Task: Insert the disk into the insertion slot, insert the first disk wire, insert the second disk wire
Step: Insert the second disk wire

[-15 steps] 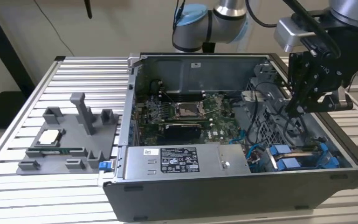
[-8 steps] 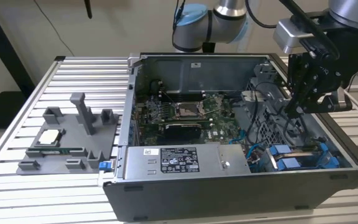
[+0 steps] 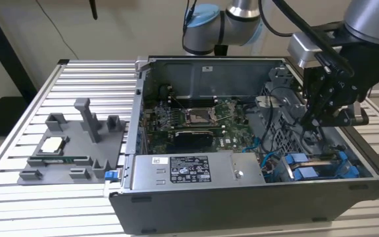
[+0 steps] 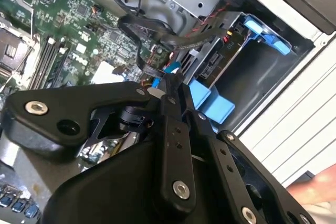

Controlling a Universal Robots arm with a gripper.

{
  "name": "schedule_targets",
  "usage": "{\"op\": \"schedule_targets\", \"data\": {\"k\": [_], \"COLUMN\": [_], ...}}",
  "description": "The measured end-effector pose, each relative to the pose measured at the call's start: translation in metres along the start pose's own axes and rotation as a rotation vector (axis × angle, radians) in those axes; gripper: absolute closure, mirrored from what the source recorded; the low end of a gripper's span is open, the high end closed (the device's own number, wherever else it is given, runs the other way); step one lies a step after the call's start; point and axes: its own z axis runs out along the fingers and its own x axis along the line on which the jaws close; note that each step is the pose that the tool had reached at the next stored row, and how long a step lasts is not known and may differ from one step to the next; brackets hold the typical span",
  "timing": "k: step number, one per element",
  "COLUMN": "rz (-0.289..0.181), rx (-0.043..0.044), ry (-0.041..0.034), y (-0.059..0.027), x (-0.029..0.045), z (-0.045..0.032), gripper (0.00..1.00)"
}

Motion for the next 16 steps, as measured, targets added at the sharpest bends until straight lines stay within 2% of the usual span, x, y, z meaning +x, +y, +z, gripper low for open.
{"op": "schedule_targets", "data": {"k": [16], "rz": [0.0], "rx": [-0.0001], "ry": [0.0004], "y": [-0.0076], "x": [0.0145], "z": [0.0216], "gripper": [0.84]}}
